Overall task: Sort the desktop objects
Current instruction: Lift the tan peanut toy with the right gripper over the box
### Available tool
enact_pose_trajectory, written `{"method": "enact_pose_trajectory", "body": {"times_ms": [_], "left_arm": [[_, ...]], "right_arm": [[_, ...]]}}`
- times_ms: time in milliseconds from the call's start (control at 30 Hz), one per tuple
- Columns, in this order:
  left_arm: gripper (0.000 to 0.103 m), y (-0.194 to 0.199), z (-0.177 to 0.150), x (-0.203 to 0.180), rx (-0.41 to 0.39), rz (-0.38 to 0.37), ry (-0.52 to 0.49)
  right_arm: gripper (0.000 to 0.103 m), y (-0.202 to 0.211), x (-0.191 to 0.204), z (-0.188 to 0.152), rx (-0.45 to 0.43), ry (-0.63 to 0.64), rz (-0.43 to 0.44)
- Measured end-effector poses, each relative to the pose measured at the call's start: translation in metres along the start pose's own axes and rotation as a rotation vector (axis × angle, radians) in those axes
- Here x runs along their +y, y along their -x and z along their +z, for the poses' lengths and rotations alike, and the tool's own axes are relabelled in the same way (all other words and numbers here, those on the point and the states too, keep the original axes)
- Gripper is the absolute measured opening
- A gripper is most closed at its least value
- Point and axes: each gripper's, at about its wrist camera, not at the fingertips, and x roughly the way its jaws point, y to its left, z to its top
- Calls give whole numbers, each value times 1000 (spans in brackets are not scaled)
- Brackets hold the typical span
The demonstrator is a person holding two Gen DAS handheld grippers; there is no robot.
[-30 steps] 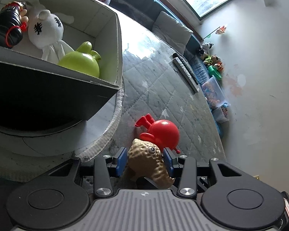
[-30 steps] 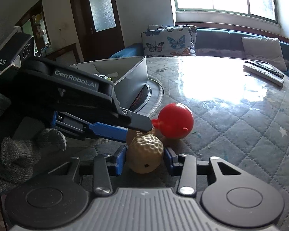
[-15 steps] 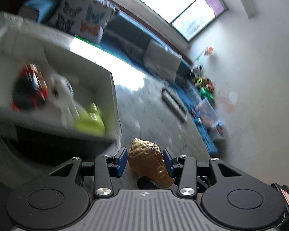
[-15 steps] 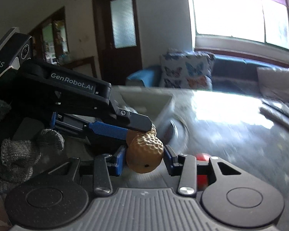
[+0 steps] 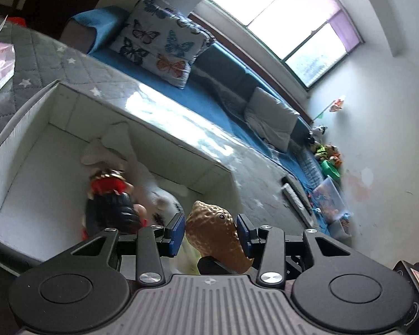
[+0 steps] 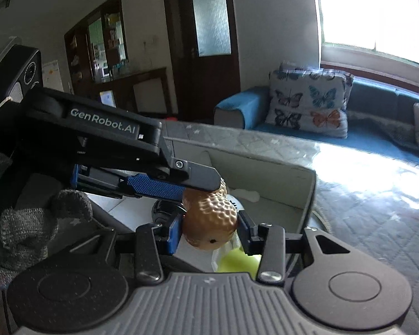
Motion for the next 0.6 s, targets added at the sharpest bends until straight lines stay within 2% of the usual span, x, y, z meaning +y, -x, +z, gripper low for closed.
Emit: {"method": "enact_pose_trajectory", "body": {"times_ms": [133,333,500,600], "left_arm": [[44,-13,3,15,18,15,19],[44,-21,0,24,38,32,20],[44,-22,-1,25,37,35,16],[44,-20,-1,23,35,39,10]], "right_arm": [[42,-24,0,2,53,-2,9],[43,-40,3,-3,99,2,16],[44,-39,7,-9,103,1,18],[50,-35,9,-10,97,-3,22]]}}
